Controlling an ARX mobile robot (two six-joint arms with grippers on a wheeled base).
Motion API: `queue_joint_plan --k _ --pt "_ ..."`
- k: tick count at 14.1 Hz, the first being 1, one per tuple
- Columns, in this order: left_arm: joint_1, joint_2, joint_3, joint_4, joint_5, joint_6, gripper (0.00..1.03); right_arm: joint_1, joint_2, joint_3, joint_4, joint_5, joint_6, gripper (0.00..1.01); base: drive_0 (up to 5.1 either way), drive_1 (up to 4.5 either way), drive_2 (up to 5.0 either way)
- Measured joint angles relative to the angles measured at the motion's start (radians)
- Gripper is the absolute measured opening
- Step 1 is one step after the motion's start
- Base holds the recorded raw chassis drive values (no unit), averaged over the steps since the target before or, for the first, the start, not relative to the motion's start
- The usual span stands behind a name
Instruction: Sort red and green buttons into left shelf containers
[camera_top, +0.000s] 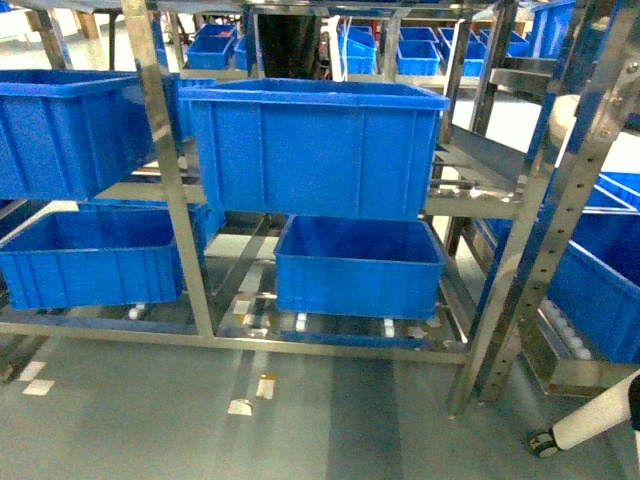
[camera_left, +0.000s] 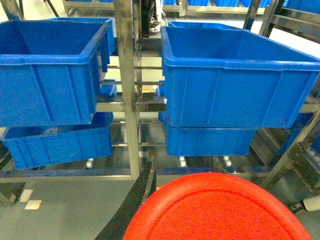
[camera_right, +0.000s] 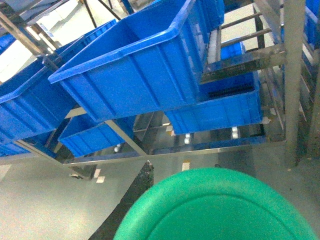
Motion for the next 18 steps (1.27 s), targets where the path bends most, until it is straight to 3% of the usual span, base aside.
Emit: queue_joint_plan --k 18 --pt "0.002 0.0 0.0 0.005 -0.002 0.0 0.26 0.0 0.001 0.0 0.001 0.0 0.0 0.27 -4.7 2.34 2.3"
